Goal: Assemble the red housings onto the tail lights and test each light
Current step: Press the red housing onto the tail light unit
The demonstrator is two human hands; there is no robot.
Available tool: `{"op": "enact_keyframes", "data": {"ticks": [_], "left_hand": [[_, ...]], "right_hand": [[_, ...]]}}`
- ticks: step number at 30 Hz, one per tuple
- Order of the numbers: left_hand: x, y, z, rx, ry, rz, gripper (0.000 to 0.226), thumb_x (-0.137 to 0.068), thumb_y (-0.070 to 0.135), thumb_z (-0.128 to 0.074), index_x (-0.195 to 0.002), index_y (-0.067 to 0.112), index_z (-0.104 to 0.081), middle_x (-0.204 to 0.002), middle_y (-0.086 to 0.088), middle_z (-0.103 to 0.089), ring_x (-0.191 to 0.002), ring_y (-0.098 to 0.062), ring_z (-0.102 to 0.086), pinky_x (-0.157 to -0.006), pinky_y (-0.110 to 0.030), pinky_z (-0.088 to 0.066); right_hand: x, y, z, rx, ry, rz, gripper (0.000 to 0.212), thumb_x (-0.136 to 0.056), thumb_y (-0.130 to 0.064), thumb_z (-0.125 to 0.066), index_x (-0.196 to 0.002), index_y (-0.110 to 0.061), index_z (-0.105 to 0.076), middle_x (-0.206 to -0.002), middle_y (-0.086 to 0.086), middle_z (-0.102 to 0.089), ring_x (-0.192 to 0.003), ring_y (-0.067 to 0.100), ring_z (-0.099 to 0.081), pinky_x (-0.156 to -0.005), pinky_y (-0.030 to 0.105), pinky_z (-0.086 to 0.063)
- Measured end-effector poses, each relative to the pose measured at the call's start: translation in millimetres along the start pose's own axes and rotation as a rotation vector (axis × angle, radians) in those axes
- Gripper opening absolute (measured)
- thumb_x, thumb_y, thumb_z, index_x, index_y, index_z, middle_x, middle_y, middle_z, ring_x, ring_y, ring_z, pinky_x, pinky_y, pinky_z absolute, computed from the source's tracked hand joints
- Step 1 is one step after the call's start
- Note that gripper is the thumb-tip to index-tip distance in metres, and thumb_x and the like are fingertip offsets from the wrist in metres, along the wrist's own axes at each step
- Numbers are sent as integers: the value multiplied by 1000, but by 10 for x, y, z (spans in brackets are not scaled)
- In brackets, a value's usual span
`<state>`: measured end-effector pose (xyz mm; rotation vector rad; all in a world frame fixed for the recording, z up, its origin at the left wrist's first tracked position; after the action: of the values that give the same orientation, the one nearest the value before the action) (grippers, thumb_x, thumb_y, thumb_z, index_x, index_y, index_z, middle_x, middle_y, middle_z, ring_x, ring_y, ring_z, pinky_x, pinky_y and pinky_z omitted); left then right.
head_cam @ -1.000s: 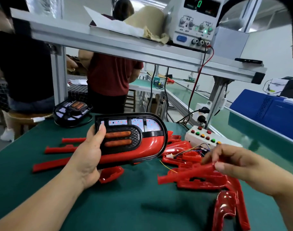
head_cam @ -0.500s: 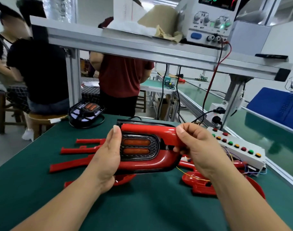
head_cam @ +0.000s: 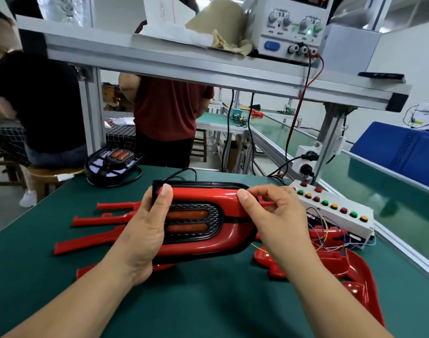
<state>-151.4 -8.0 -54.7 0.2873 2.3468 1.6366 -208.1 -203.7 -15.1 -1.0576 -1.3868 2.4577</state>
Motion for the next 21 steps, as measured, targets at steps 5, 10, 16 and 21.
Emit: {"op": "enact_keyframes", "data": {"ticks": [5,10,16,21], "left_hand": [[13,2,-16,27,-26,-12,53,-72,72,-56,-112,38,-65,-110,-9,-74,-98,-31,-72,-78,-54,-58],[37,-1,-33,21,-90,56,64,-72,72,-55,-120,30,-64,-110,-13,-73,-99,-33,-72,-76,-52,-59],[64,54,-47,56,-99,76,57,-70,66,-59,-111,28,-69,-105,-16,-74,-92,-35,-73,-64,-46,-59],[79,64,-69,65,-74,53,43,-72,63,-59,-99,33,-73,-100,-16,-75,-88,-35,-74,-62,-44,-60]], "right_hand": [[46,114,-87,-384,-118,-274,56,-61,-62,-70,-108,-36,-54,-108,-3,-59,-92,11,-61,-83,30,-55],[63,118,-141,-729,-285,-342,48,-71,-45,-69,-103,-9,-67,-97,10,-74,-85,20,-68,-81,36,-59],[92,67,-127,-704,-237,-264,47,-75,-41,-66,-104,-4,-63,-93,12,-72,-83,22,-66,-78,41,-58],[96,37,-135,-760,-240,-298,34,-76,-36,-67,-96,-8,-65,-87,12,-69,-79,24,-62,-77,43,-56]]}}
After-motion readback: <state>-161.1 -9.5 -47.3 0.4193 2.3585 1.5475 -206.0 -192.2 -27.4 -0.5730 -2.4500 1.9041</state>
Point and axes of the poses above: each hand's wrist, its own x-axis away from the middle knuckle, its own z-axis out of the back of the hand, y = z × x, the point moved 3 cm from there along -x, towards the middle knuckle
